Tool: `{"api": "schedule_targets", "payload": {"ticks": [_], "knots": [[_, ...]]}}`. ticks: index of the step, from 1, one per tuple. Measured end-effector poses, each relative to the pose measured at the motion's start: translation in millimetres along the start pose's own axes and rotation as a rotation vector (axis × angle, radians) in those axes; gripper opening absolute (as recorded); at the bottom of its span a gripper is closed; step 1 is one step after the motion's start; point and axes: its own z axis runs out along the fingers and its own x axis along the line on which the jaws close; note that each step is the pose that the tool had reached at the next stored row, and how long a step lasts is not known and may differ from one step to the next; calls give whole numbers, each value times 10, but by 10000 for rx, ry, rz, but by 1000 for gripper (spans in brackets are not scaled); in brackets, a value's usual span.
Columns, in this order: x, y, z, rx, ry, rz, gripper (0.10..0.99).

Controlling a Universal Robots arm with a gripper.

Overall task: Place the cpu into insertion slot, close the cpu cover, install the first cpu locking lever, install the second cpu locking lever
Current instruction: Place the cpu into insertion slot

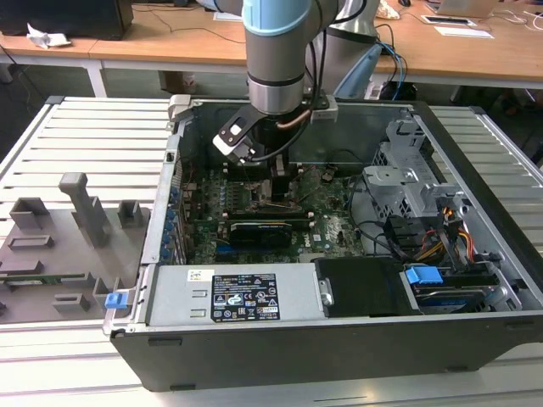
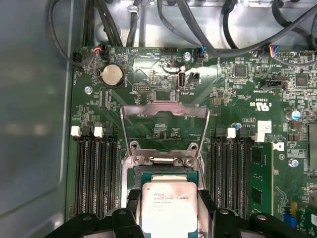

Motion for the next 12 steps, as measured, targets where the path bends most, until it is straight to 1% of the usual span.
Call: {"api": "schedule_targets", "payload": {"ticks": [3,4,7,10,12], "knots": [[7,-36,13,0,0,2,537],[16,-40,29,0,0,4,537],[38,-44,77,0,-7,29,537],[40,-46,100,-4,-45,227,537],[40,-47,110,-5,-51,260,537]]}}
